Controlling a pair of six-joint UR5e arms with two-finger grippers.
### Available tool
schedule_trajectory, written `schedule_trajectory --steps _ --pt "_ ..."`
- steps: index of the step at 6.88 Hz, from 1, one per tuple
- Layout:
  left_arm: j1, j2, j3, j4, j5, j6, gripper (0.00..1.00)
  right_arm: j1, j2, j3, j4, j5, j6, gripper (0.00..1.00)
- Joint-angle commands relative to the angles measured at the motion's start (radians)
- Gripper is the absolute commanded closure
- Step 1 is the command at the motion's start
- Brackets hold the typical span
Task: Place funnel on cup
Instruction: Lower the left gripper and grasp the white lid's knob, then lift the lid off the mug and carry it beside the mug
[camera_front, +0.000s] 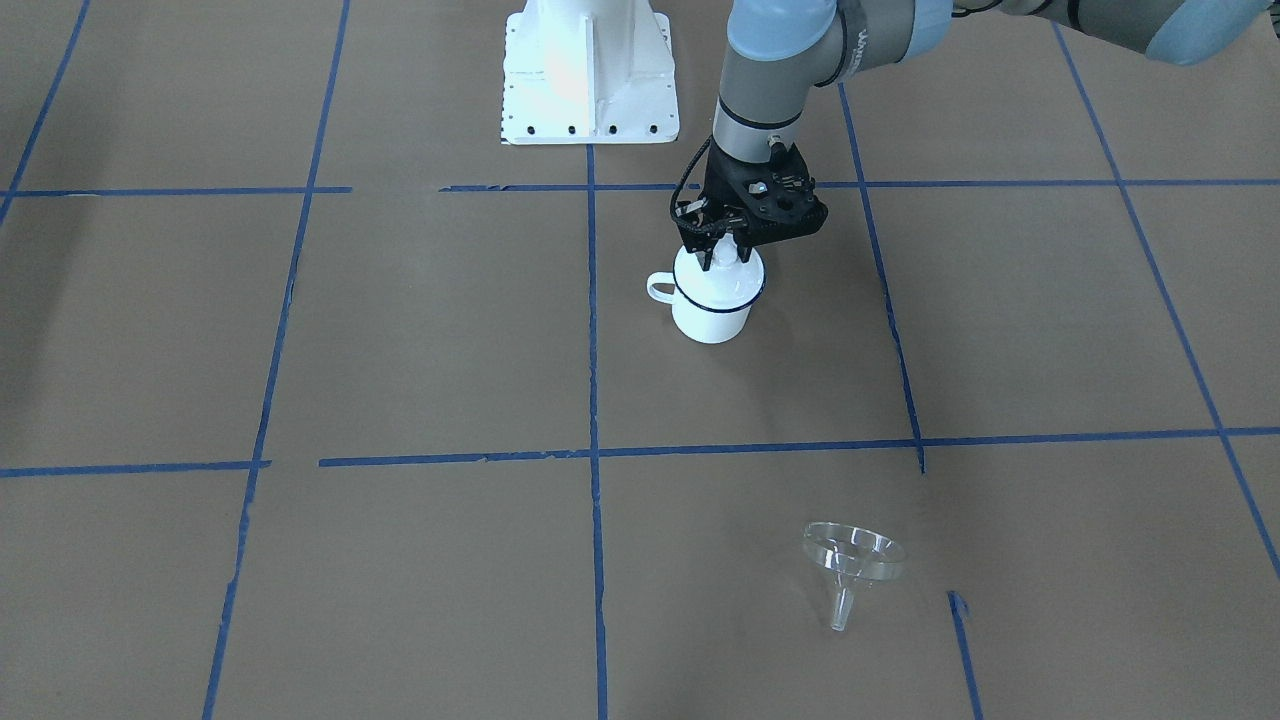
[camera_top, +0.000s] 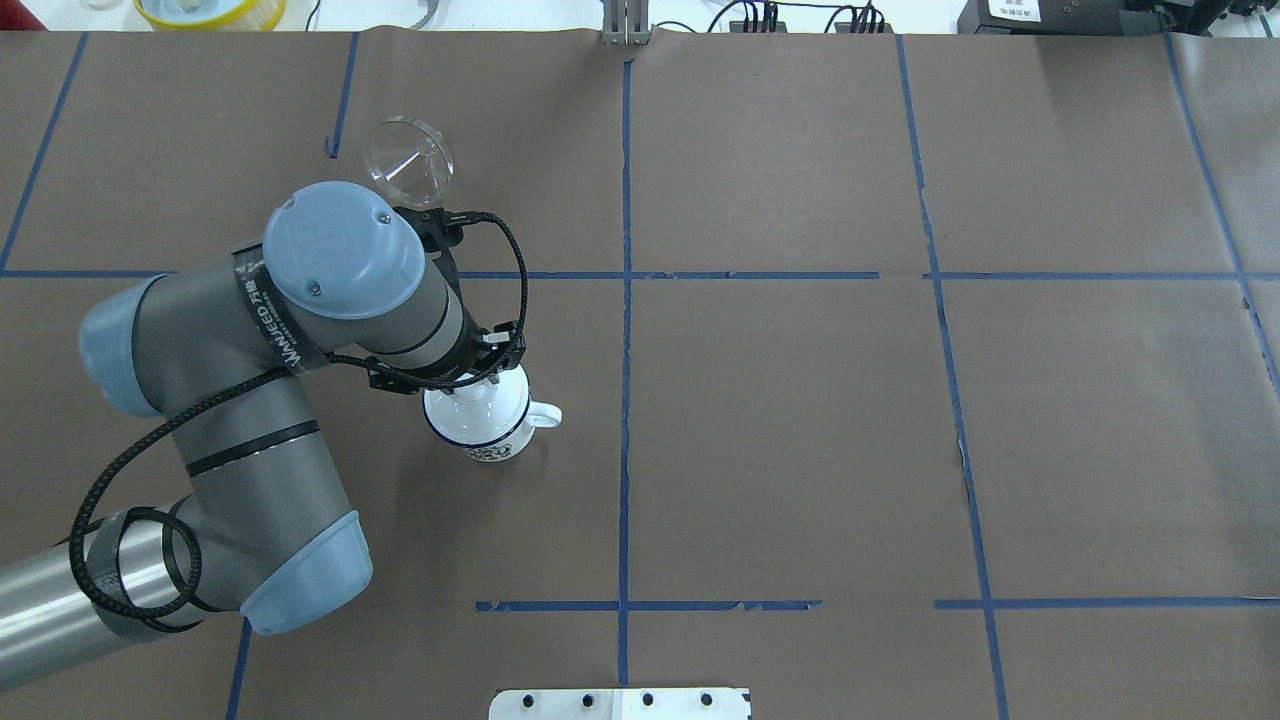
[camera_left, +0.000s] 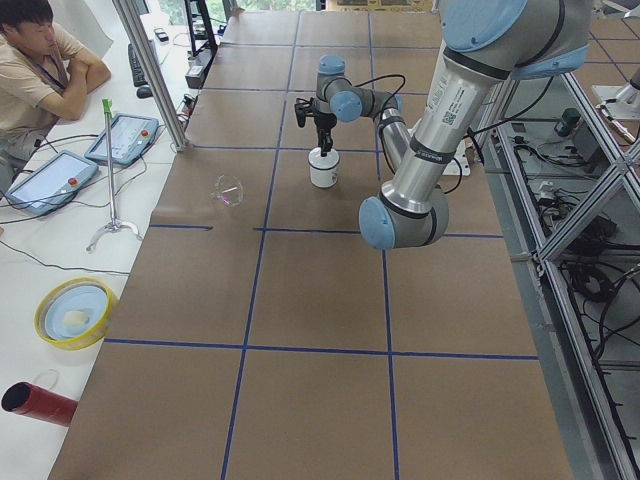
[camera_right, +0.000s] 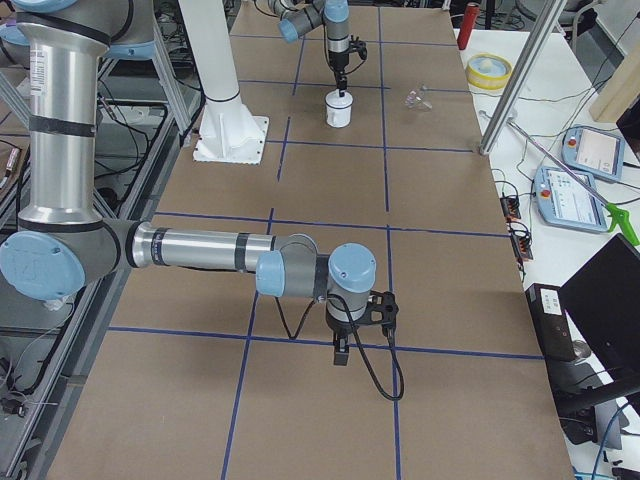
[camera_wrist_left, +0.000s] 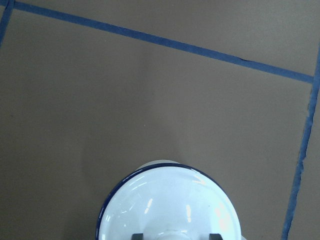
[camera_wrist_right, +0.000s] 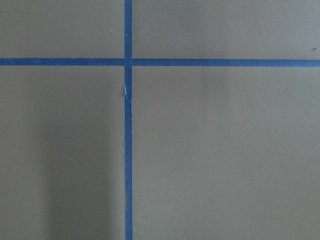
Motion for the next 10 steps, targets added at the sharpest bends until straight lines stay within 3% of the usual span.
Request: schedule_trajectory --steps 1,2,3,6,9,10 --pt "0.0 0.0 -0.005 0.002 0.0 0.0 0.65 0.0 0.0 0.0 0.0 0.0 0.0 0.0" --pt "0.0 0.0 -0.017 0.006 0.0 0.0 0.94 0.0 0.0 0.0 0.0 0.0 0.0 0.0" --pt "-0.002 0.0 -0.024 0.009 0.0 0.005 1.0 0.0 0.0 0.0 0.0 0.0 0.0 0.0" --pt "-0.058 0.003 -0.185 0.133 -0.002 0.138 1.0 0.0 0.0 0.0 0.0 0.0 0.0 0.0" --pt "-0.106 0.341 -0.382 0.071 -0.078 0.354 1.0 0.0 0.0 0.0 0.0 0.0 0.0 0.0" --pt "-0.104 0.423 -0.323 -0.11 -0.078 0.356 1.0 0.0 0.0 -0.002 0.0 0.0 0.0 0.0"
